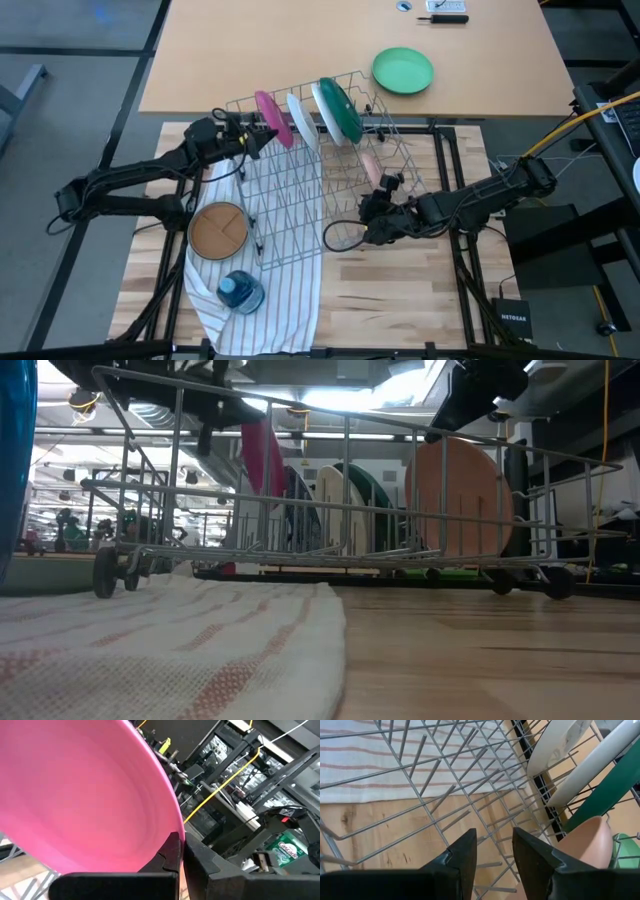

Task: Sort dishes
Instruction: Put the pink plate into the dish rack

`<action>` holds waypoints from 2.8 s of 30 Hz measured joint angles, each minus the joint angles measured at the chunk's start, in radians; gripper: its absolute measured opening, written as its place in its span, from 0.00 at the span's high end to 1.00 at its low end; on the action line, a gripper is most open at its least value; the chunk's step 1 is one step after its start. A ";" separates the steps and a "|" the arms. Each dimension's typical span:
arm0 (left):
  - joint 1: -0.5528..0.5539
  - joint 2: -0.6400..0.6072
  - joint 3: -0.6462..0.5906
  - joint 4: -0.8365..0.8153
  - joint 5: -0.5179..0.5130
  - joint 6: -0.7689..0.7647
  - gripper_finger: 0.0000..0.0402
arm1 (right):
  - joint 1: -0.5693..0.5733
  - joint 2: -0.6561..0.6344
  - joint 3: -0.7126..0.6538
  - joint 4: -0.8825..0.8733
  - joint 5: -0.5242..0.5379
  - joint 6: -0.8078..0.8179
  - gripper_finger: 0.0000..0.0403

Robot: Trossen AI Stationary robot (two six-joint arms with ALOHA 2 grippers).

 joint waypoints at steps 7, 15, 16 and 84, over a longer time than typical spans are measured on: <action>0.084 0.000 -0.027 0.007 0.085 -0.001 1.00 | 0.000 0.000 0.000 -0.002 0.000 0.000 0.68; 0.126 0.017 -0.067 0.008 0.118 -0.011 1.00 | 0.000 0.000 0.000 0.001 0.000 0.000 0.68; 0.126 0.024 -0.069 0.005 0.117 -0.010 1.00 | 0.000 0.000 0.000 0.001 0.000 0.000 0.68; 0.225 0.031 -0.068 0.058 0.325 -0.041 1.00 | 0.001 0.000 0.000 -0.003 -0.010 0.001 0.68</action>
